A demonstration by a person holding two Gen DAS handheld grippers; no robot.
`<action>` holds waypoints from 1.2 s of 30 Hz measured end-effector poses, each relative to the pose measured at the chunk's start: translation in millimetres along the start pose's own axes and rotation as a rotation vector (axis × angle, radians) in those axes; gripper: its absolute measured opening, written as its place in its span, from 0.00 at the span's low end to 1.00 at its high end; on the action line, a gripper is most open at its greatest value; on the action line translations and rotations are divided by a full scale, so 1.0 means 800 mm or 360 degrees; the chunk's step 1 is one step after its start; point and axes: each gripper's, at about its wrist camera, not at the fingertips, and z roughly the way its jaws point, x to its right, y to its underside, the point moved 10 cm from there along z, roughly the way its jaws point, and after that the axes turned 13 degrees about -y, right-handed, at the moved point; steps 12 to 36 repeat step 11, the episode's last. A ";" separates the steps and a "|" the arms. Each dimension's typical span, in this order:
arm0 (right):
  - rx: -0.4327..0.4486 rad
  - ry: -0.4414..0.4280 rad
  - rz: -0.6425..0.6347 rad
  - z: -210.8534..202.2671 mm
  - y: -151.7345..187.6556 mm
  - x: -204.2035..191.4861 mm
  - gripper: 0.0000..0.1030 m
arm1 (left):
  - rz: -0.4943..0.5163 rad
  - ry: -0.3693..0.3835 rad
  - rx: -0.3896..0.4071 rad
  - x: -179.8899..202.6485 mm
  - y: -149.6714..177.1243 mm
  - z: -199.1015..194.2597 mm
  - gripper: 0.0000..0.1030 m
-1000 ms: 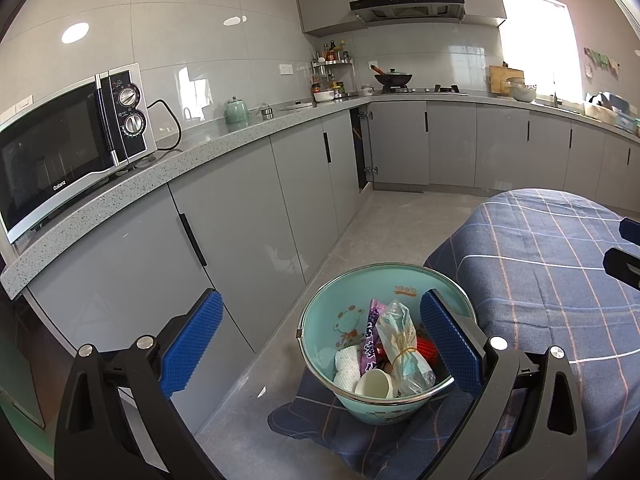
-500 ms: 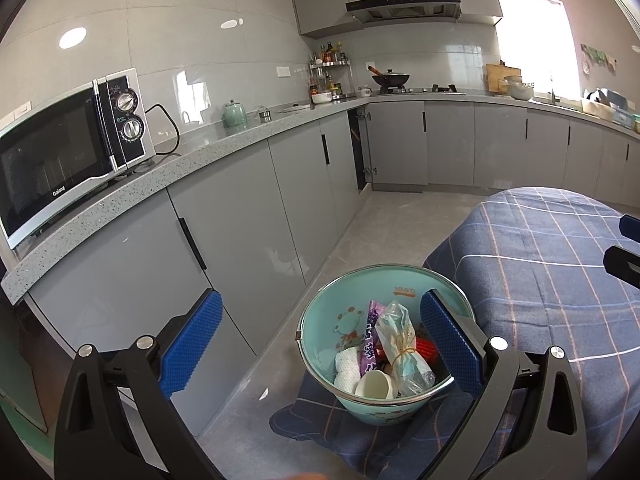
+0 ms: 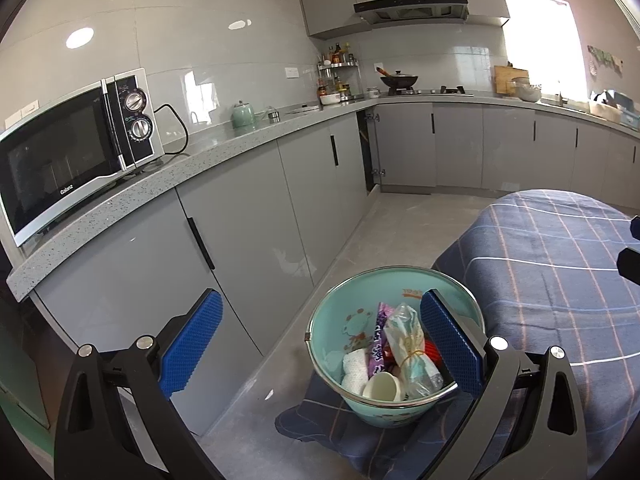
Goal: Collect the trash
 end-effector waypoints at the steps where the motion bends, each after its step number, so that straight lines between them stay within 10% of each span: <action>1: 0.0000 0.0002 0.0000 0.000 0.000 0.000 0.70 | 0.0002 0.0002 0.0000 0.001 0.000 0.000 0.95; 36: 0.0012 0.0009 0.0000 -0.001 0.000 0.000 0.73 | -0.0002 0.0042 0.0000 0.003 -0.003 -0.001 0.95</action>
